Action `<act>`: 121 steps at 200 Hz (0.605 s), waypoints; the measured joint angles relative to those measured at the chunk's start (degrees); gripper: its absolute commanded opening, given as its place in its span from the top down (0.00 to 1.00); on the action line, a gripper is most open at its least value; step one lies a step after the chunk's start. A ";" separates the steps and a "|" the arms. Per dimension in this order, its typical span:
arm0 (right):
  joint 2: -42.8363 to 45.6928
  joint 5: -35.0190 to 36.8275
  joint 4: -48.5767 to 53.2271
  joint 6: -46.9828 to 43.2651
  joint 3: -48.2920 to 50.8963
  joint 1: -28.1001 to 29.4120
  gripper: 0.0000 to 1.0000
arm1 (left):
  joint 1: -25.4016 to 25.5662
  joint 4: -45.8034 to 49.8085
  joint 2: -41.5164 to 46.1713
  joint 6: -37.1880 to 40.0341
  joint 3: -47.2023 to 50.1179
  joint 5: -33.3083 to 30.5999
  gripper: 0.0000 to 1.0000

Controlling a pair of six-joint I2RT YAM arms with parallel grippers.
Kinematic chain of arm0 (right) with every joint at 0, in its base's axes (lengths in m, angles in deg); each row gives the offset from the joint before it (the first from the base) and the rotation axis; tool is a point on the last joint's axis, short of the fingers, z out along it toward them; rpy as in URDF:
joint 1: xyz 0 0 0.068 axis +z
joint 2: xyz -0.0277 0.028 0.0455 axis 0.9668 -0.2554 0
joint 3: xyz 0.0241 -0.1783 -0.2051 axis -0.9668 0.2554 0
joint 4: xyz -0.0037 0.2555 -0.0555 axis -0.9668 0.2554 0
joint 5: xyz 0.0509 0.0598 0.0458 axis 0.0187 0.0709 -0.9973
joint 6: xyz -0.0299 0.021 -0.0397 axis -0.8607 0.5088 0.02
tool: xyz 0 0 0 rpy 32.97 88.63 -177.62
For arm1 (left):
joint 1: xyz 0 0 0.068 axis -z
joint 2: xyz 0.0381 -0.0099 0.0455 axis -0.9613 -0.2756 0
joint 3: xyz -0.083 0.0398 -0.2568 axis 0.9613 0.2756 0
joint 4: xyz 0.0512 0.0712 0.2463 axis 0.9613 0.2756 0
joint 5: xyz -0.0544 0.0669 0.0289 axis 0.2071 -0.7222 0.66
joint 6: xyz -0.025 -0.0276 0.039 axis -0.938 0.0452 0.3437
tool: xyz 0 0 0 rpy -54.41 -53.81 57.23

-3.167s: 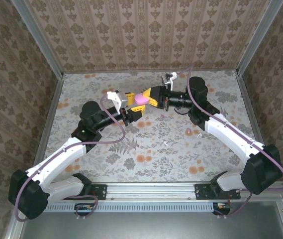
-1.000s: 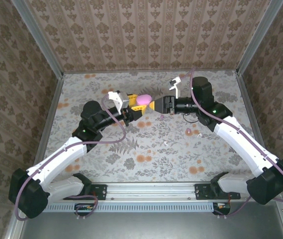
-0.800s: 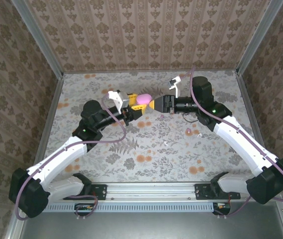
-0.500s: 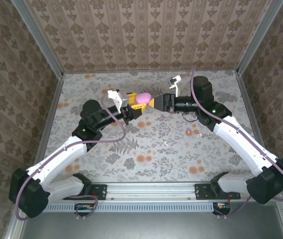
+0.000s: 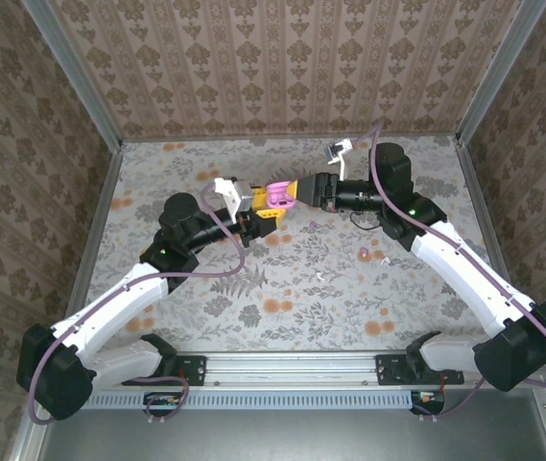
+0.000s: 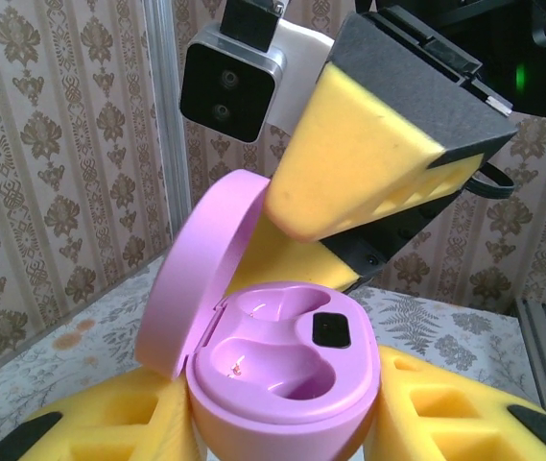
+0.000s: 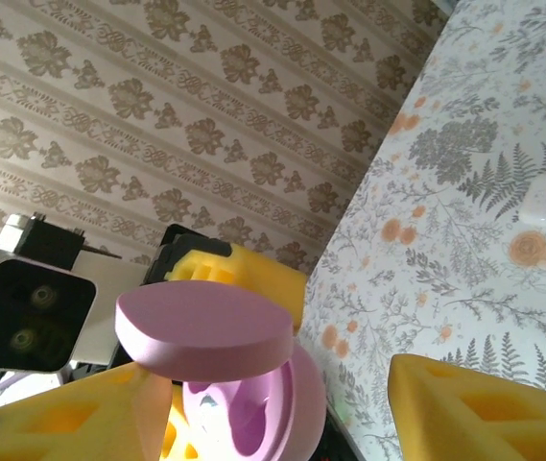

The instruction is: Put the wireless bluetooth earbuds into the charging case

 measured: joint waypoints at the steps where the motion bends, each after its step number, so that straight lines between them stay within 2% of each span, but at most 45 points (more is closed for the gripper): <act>1: -0.02 0.09 0.04 -0.02 -0.02 0.00 0.36 | 0.00 0.00 0.00 0.00 0.00 0.02 0.60; 76: 0.50 4.28 0.98 1.25 -0.50 -0.09 0.34 | 0.00 0.00 0.02 0.00 0.00 -0.24 0.60; 121: 5.03 7.45 2.29 -0.76 -0.50 -0.94 0.34 | 0.04 -0.26 0.02 -0.17 0.02 -1.27 0.60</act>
